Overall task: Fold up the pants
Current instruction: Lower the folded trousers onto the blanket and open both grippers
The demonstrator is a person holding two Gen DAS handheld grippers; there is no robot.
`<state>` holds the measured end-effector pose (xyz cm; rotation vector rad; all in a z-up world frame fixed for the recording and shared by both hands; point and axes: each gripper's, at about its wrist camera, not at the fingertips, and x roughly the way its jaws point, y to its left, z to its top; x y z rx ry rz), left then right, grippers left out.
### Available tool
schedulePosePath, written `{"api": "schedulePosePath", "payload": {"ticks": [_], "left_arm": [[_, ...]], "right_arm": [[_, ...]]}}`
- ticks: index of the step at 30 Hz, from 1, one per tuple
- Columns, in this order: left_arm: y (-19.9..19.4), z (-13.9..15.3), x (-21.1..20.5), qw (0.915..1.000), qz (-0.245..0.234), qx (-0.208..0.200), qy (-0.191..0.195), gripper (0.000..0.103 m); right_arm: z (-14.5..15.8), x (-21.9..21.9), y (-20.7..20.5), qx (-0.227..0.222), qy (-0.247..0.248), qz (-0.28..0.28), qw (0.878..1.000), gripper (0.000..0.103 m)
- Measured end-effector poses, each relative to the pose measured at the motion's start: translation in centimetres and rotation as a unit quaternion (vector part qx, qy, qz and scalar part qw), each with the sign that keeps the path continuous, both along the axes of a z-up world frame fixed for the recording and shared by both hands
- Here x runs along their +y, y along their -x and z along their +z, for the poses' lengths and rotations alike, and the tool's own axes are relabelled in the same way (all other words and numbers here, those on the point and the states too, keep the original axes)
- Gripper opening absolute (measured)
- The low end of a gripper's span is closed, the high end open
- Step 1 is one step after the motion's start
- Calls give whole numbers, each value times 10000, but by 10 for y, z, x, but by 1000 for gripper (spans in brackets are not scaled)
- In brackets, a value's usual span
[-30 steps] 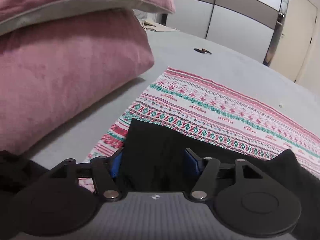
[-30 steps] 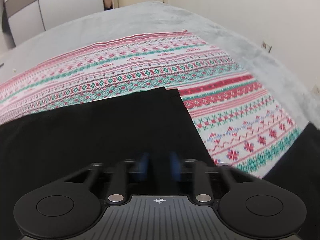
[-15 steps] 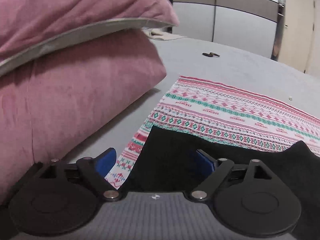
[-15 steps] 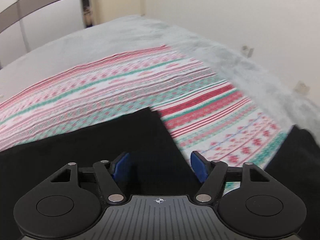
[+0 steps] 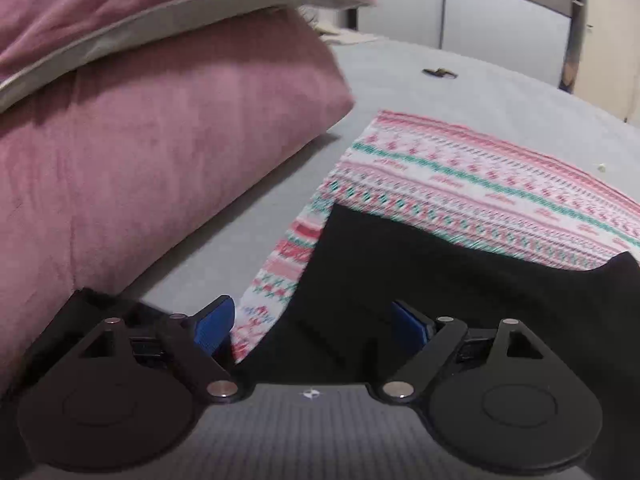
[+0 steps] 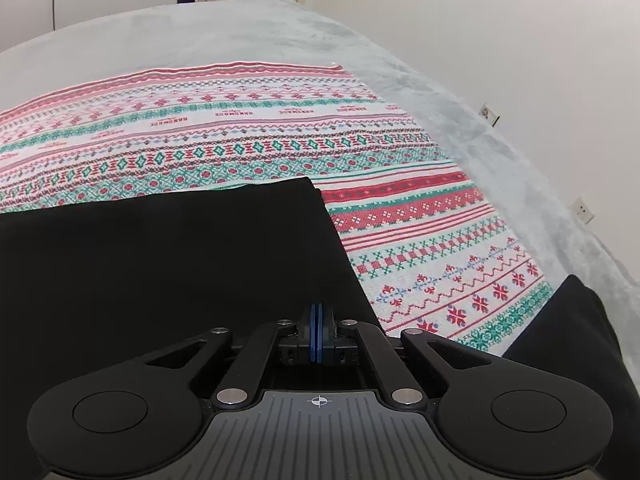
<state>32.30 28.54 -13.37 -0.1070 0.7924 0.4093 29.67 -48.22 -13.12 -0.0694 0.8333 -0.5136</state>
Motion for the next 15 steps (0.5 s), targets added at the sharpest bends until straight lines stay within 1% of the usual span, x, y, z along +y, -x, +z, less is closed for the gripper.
{"api": "schedulePosePath", "payload": {"ticks": [3, 5, 7, 8, 10, 11, 12, 13, 14, 15], "left_arm": [[0, -9, 8, 9996, 31, 274, 63, 90], [2, -12, 13, 9994, 28, 307, 165, 86], [4, -11, 18, 9992, 17, 252, 324, 75], [4, -11, 18, 9990, -2, 239, 384, 75], [4, -9, 17, 9990, 34, 235, 380, 75], [4, -6, 15, 9991, 71, 193, 358, 75], [5, -2, 14, 9994, 159, 103, 307, 81], [6, 2, 11, 9994, 230, 27, 238, 83], [7, 6, 8, 9996, 232, -68, 155, 83], [10, 13, 1, 9996, 200, -207, 36, 84]], "right_arm": [[-1, 2, -1, 19, 93, -9, 10000, 0], [-3, 8, -3, 132, 302, 42, 9994, 0], [-2, 15, -4, 239, 576, -28, 9981, 13], [1, 20, -2, 224, 648, -46, 9976, 15], [10, 31, 3, 48, 654, 125, 9978, 14], [16, 39, 6, -63, 540, 286, 9981, 19], [20, 44, 8, -142, 422, 416, 9981, 26], [23, 51, 10, -202, 296, 551, 9978, 30], [25, 57, 10, -231, 210, 656, 9974, 33], [26, 63, 10, -247, 151, 762, 9967, 33]]}}
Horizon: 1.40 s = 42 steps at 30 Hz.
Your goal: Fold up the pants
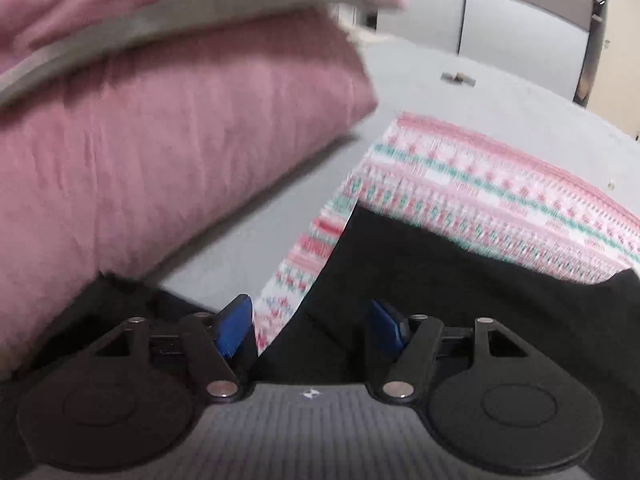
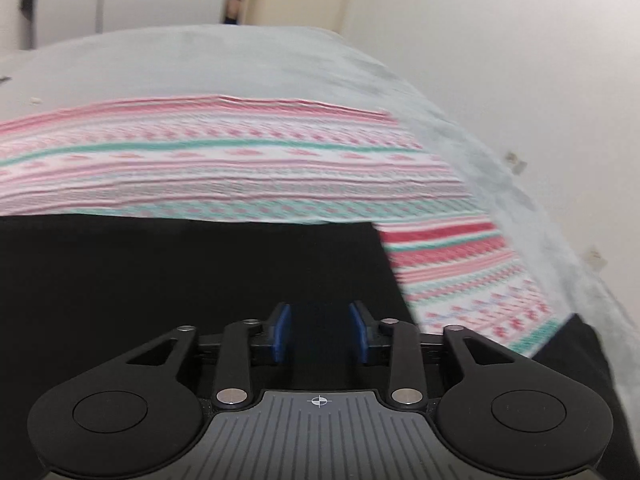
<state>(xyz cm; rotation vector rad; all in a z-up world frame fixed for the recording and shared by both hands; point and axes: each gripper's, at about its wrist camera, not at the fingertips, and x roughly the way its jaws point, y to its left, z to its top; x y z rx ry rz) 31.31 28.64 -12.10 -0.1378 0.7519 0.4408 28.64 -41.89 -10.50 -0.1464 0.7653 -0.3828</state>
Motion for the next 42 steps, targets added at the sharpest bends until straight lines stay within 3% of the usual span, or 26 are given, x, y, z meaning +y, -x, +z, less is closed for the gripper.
{"api": "schedulePosePath", "payload": {"ticks": [2, 4, 7, 11, 14, 15, 19, 22, 25, 28, 29, 31, 32, 35, 38, 41, 42], "left_arm": [[3, 8, -15, 9995, -118, -196, -208, 84], [3, 11, -39, 9977, -526, -320, -284, 84], [-1, 4, -84, 9887, -1489, -189, -14, 84], [-6, -17, -129, 9783, -2042, 228, 254, 84], [-14, -35, -138, 9762, -2025, 628, 451, 84], [-16, -39, -137, 9762, -1976, 707, 554, 84], [-21, -43, -124, 9782, -1754, 725, 846, 84], [-20, -40, -117, 9780, -1671, 687, 1041, 84], [-20, -43, -110, 9786, -1563, 688, 1151, 84], [-21, -45, -106, 9769, -1615, 687, 1218, 84], [-21, -45, -105, 9763, -1635, 689, 1237, 84], [-18, -44, -103, 9758, -1642, 697, 1265, 84], [-17, -45, -102, 9753, -1667, 700, 1272, 84], [-16, -45, -99, 9740, -1699, 704, 1324, 84], [-16, -45, -90, 9734, -1680, 681, 1403, 84], [-13, -45, -80, 9712, -1638, 622, 1613, 83], [-12, -44, -79, 9710, -1624, 617, 1640, 83]], "right_arm": [[1, 13, -1, 16, -96, 176, 9998, 33], [-1, 28, -4, 32, -290, 354, 9989, 33], [-10, 73, -9, 162, -278, 1119, 9932, 33], [-18, 142, -9, 201, -291, 2126, 9765, 34], [-19, 202, -9, 25, -278, 2878, 9573, 56], [-19, 219, -12, -14, -294, 3062, 9515, 59], [-21, 297, -43, 117, -389, 3727, 9271, 59], [-19, 353, -87, 175, -731, 4038, 9118, 59], [-21, 392, -131, 287, -1063, 4083, 9062, 58], [-34, 421, -158, 389, -975, 4020, 9096, 58], [-40, 430, -165, 460, -906, 4017, 9101, 56], [-53, 444, -176, 684, -726, 4025, 9100, 38], [-58, 450, -180, 777, -666, 4077, 9074, 4], [-54, 460, -182, 896, -432, 4153, 9042, 1], [-49, 462, -190, 818, -249, 4032, 9111, 1], [-65, 473, -189, 772, 66, 3997, 9134, 1], [-70, 478, -186, 631, 171, 3998, 9143, 7]]}}
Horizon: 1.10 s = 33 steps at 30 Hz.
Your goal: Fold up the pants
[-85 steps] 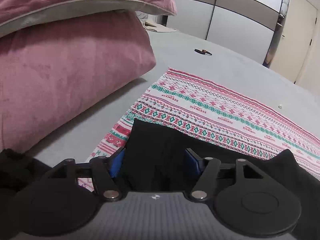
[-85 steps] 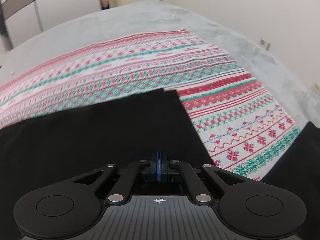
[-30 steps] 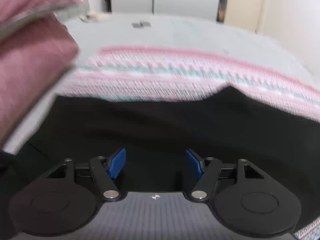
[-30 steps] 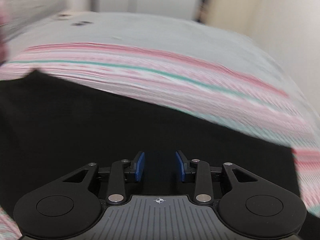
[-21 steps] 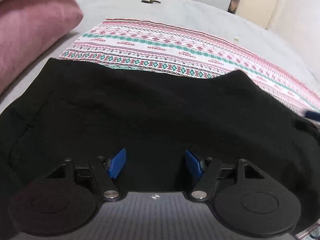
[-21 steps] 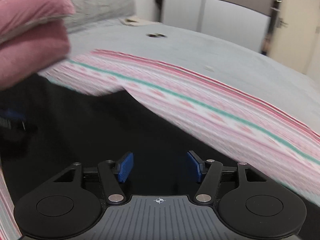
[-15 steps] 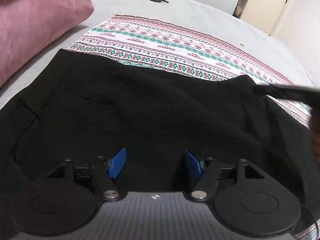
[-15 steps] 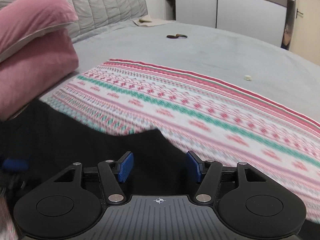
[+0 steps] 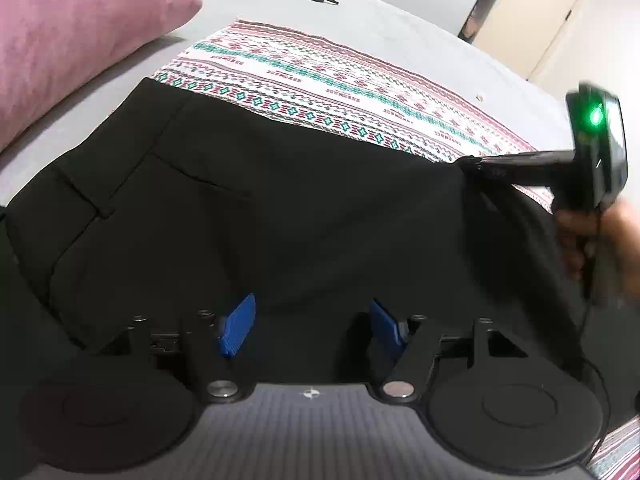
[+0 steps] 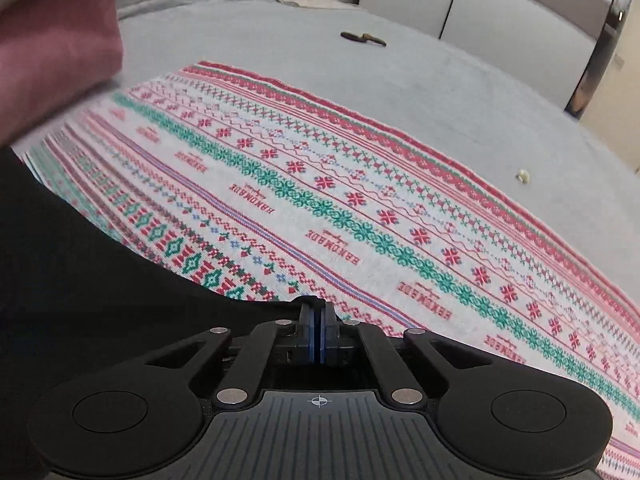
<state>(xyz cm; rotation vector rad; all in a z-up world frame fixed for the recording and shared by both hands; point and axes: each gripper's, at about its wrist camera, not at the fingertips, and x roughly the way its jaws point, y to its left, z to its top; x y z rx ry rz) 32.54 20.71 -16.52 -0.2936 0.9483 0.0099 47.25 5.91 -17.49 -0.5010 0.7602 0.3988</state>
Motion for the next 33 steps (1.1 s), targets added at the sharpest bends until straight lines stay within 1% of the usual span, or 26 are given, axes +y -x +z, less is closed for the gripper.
{"api": "schedulePosePath", "payload": {"ticks": [1, 2, 4, 6, 7, 8, 9, 10, 12, 14, 15, 16, 17, 18, 19, 20, 21, 22, 23, 24, 26, 28, 29, 30, 32, 33], "left_arm": [[1, 1, 0, 10000, 16, 4, 0, 83], [2, 3, 1, 10000, 58, 9, -8, 83], [3, 5, 3, 9999, 108, 6, 11, 83], [6, 8, 3, 9999, 131, -22, -6, 83], [9, 9, 3, 9998, 160, -52, -66, 84], [10, 10, 1, 9997, 159, -65, -163, 84], [11, 9, 1, 9996, 149, -65, -221, 84], [11, 6, 1, 9995, 153, 1, -271, 84], [11, 1, 1, 9992, 156, 36, -375, 84], [12, 0, -1, 9984, 141, 18, -554, 84], [12, -1, -4, 9977, 134, 15, -663, 84], [12, -2, -5, 9973, 122, 14, -729, 84], [11, -2, -7, 9967, 119, 15, -804, 84], [11, -2, -10, 9959, 125, 23, -895, 84], [10, -2, -13, 9951, 111, 34, -983, 84], [9, -2, -16, 9942, 95, 51, -1072, 84], [9, -2, -19, 9935, 89, 69, -1133, 85], [7, -2, -20, 9933, 101, 82, -1149, 85], [7, -1, -20, 9933, 123, 96, -1148, 86], [6, 0, -20, 9932, 154, 106, -1148, 86], [5, 0, -20, 9930, 203, 116, -1155, 86], [2, 0, -22, 9924, 208, 104, -1211, 86], [1, 1, -23, 9920, 207, 96, -1246, 86], [-1, 0, -24, 9917, 237, 96, -1262, 86], [-3, 4, -27, 9922, 306, 98, -1207, 86], [-3, 8, -29, 9931, 321, 59, -1130, 86]], "right_arm": [[-1, 3, 5, -176, 32, -23, 9998, 12], [-1, 4, 14, -334, 113, -48, 9994, 14], [11, -2, 32, -497, 63, -37, 9987, 23], [29, -27, 57, -500, -358, -170, 9980, 49], [35, -43, 73, -430, -595, -238, 9970, 52], [37, -61, 91, -255, -752, -233, 9966, 53], [35, -75, 107, -41, -759, -156, 9970, 53], [31, -95, 127, 193, -690, -96, 9974, 53], [21, -136, 156, 476, -533, -194, 9973, 53], [14, -198, 176, 742, -604, -672, 9931, 53], [14, -231, 181, 858, -833, -953, 9882, 53], [19, -273, 189, 887, -1245, -1228, 9806, 53], [23, -306, 195, 881, -1550, -1465, 9730, 53], [27, -337, 199, 844, -1709, -1817, 9647, 53], [30, -373, 203, 761, -1743, -2370, 9527, 53], [32, -400, 205, 724, -1785, -2758, 9417, 52], [35, -428, 208, 682, -1919, -3060, 9300, 52], [39, -448, 211, 602, -1981, -3277, 9218, 53], [42, -470, 214, 457, -1833, -3621, 9128, 53], [43, -484, 216, 367, -1595, -3875, 9072, 53], [44, -512, 223, 209, -1124, -4184, 9010, 53], [49, -533, 233, 57, -950, -4354, 8952, 48], [53, -543, 239, -9, -984, -4376, 8938, 40], [57, -552, 244, -24, -1111, -4363, 8929, 38], [64, -564, 254, -126, -1134, -4380, 8917, 37], [67, -563, 255, -218, -1106, -4384, 8917, 41]]}}
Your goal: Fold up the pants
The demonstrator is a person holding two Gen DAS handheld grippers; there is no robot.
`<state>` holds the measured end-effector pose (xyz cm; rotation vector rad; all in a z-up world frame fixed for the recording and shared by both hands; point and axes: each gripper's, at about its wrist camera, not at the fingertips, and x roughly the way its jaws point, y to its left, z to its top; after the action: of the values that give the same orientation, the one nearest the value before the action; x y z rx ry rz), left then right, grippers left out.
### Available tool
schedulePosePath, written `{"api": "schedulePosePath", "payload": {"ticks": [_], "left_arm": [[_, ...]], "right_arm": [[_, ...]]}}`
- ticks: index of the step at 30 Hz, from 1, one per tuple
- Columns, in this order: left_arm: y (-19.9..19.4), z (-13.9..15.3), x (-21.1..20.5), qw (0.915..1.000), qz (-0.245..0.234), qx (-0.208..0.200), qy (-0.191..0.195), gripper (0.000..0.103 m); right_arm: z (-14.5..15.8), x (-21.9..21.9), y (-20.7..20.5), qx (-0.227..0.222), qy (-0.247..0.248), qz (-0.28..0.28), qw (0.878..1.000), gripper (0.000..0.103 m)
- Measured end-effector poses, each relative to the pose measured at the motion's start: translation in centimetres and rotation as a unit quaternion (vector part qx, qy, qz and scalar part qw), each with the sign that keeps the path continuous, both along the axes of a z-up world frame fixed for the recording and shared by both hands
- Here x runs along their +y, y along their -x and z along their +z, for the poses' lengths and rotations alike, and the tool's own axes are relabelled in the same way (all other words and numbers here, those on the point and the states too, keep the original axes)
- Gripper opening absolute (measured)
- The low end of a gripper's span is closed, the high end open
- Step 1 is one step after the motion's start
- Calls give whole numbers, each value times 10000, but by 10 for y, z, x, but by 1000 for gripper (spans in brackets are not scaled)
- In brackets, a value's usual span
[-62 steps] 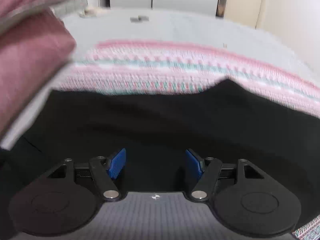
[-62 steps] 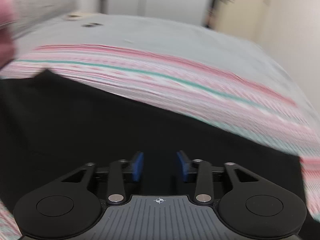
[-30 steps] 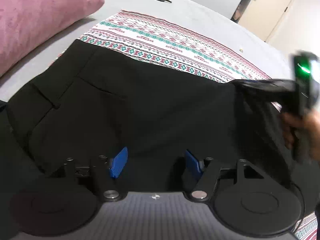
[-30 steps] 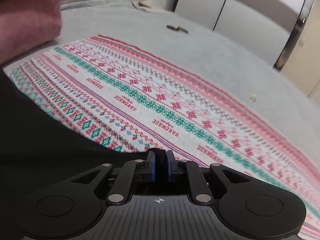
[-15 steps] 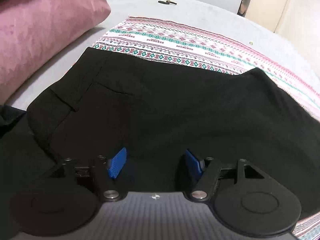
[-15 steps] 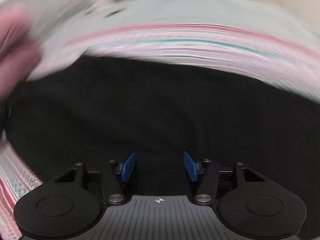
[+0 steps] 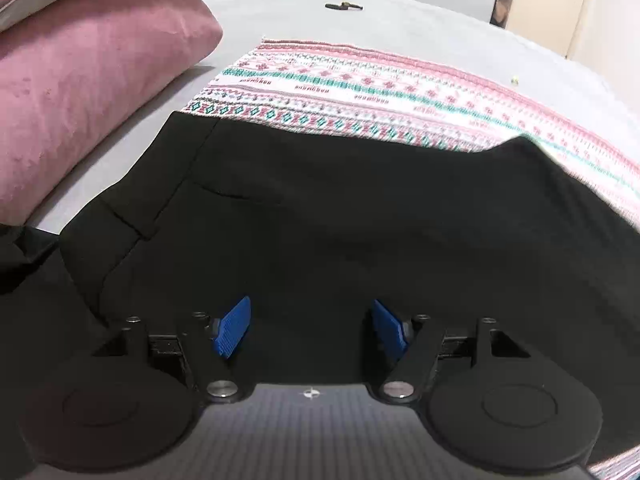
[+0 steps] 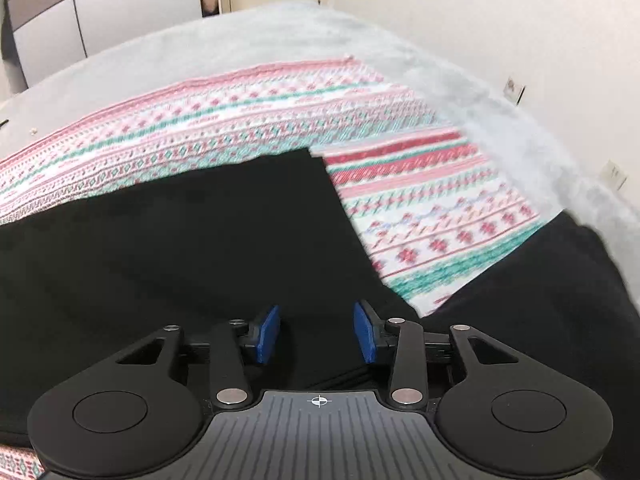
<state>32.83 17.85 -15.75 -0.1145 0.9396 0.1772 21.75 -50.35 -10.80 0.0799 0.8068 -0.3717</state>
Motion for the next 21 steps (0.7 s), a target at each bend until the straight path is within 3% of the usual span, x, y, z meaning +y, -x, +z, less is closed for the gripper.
{"api": "schedulePosePath", "payload": {"ticks": [3, 5, 8, 12, 15, 19, 21], "left_arm": [[3, 17, -16, 9996, -144, -229, 94, 86], [7, 27, -34, 9986, -333, -408, 88, 88], [13, 35, -67, 9951, -764, -548, 295, 90], [21, 26, -113, 9908, -1204, -540, 312, 90], [25, 14, -136, 9913, -1195, -492, 256, 90], [29, 3, -152, 9903, -1305, -409, 263, 90], [29, -2, -157, 9897, -1370, -378, 166, 90]], "right_arm": [[18, 5, 7, -299, 317, -315, 9986, 49], [26, 1, 16, -533, 34, -413, 9977, 53], [26, -3, 25, -525, -392, -654, 9957, 53], [20, -6, 39, -515, -823, -1049, 9897, 53], [18, -11, 50, -662, -1259, -1267, 9817, 53], [16, 0, 55, -629, -1541, -1155, 9793, 54], [12, 2, 52, -482, -1610, -1223, 9782, 68]]}}
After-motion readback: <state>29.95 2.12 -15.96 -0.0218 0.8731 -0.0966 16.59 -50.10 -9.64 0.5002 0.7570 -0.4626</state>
